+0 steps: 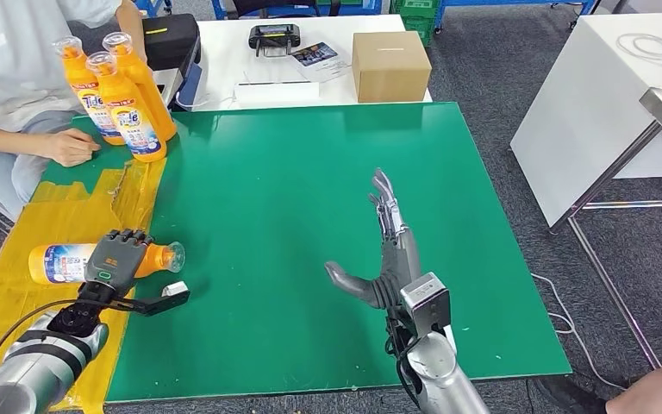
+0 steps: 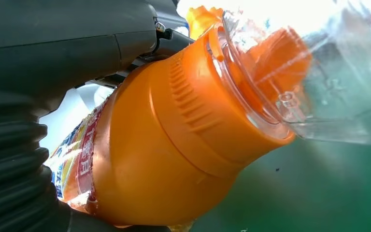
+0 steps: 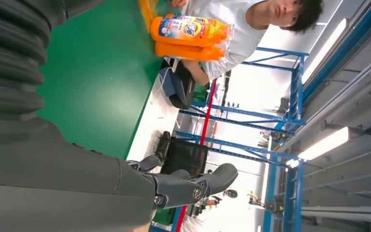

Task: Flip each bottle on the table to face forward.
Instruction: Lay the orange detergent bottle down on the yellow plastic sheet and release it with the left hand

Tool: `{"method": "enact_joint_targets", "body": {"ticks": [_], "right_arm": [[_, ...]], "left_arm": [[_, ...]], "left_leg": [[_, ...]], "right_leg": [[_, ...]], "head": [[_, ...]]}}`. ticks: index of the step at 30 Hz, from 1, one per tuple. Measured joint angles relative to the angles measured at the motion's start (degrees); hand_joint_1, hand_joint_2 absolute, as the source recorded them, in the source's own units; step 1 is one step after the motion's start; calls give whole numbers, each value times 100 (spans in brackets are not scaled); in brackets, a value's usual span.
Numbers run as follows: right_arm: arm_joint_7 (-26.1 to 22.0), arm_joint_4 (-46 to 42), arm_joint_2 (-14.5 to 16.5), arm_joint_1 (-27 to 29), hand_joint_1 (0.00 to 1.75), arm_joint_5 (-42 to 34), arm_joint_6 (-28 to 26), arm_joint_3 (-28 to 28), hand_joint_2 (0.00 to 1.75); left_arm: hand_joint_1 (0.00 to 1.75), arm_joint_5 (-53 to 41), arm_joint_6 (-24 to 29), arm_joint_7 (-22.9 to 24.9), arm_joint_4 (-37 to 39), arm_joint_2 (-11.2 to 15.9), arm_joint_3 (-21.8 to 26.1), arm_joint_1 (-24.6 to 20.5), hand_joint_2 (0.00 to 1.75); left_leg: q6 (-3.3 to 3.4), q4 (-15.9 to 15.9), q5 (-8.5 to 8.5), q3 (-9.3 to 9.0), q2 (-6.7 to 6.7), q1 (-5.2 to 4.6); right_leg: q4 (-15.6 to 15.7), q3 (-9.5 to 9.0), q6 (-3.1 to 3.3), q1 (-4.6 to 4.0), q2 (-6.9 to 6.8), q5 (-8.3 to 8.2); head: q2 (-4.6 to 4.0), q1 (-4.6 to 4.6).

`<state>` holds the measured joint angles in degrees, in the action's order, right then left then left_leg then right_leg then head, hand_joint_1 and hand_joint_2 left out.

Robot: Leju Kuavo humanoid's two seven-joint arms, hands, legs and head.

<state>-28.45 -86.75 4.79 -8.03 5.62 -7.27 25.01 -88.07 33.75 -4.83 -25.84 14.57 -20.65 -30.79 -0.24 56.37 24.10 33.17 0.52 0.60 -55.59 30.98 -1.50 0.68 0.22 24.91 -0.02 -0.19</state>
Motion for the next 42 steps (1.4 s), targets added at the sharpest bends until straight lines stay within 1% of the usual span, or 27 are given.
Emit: {"method": "enact_joint_targets", "body": {"ticks": [4,11,15,20,27,30,34,39,42], "right_arm": [[5,0,-1,2,0,34,9,-3,175],[8,0,-3,2,0,63,16,-8,175],[10,0,-3,1,0,74,45,-18,175],[12,7,-3,1,0,81,61,-49,175],[12,31,-4,1,0,85,75,-88,175],[12,38,-5,2,0,86,79,-99,175],[13,54,-5,10,0,86,80,-113,175],[23,74,-11,61,0,86,78,-162,175],[23,83,-14,76,0,94,76,-182,175]], "left_arm": [[175,36,-189,-191,191,-28,63,-128,175],[175,59,-282,-334,310,-42,123,-188,175],[175,99,-378,-519,321,-33,147,-213,175],[175,128,-383,-653,322,2,164,-218,175],[175,188,-310,-688,322,50,191,-182,175],[175,240,-198,-696,319,68,230,-146,175],[175,368,110,-750,284,115,302,-28,175],[175,600,589,-888,122,187,448,240,175],[175,667,695,-950,-13,212,528,369,175]], "left_leg": [[-6,-2,5,-39,-9,1],[-11,-5,8,-80,-17,2],[-12,-6,9,-84,-17,2],[-12,-6,9,-85,-17,2],[-15,-7,16,-91,-20,2],[-15,-8,16,-92,-24,2],[-15,-8,16,-92,-29,3],[-15,-8,16,-88,-29,3],[-16,-7,18,-83,-27,2]], "right_leg": [[-1,-32,5,-1,5,4],[-1,-71,7,-2,12,11],[-1,-77,6,-3,12,13],[-2,-80,5,-3,12,14],[-2,-83,5,-3,18,15],[-2,-81,6,-3,22,16],[-2,-78,8,-3,26,17],[-2,-65,9,-3,26,21],[-2,-62,8,-3,25,22]], "head": [[0,-1],[0,-1],[0,-1],[0,-1],[0,0],[0,-1],[0,-1],[0,1],[0,0]]}}
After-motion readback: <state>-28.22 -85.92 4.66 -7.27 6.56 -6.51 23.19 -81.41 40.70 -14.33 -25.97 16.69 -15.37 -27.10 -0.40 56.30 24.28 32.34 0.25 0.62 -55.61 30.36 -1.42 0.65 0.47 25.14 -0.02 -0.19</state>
